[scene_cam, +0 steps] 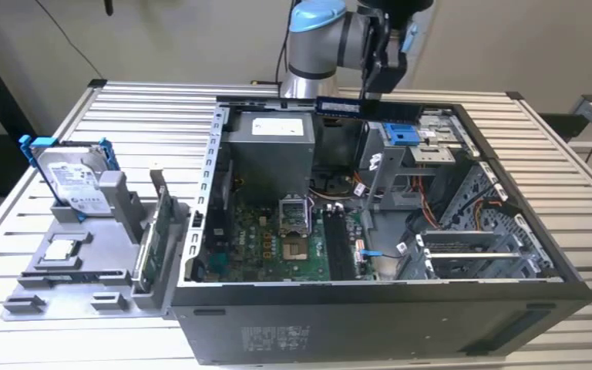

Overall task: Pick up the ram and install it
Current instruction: 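Insert the ram into the slot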

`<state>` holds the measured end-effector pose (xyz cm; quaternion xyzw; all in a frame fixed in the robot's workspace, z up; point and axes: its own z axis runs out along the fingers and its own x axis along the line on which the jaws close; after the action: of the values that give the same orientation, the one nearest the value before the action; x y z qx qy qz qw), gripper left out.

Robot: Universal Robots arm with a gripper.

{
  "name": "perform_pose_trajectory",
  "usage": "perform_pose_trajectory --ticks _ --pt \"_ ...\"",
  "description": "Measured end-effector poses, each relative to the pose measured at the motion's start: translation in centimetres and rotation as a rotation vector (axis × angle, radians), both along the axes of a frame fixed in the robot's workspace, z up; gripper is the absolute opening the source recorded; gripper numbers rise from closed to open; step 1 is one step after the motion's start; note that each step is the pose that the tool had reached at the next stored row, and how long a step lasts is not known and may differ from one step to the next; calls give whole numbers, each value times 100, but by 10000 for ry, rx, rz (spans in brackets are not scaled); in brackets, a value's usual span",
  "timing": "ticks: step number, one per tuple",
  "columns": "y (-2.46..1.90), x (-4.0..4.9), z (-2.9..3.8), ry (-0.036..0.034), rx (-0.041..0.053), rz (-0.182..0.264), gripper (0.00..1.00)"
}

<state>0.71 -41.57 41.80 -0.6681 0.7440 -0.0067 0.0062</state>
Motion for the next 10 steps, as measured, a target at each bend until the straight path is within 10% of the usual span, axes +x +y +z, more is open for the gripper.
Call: perform_pose_trajectory --ticks 10 --pt "0 0 -7 -1 -4 -1157 14"
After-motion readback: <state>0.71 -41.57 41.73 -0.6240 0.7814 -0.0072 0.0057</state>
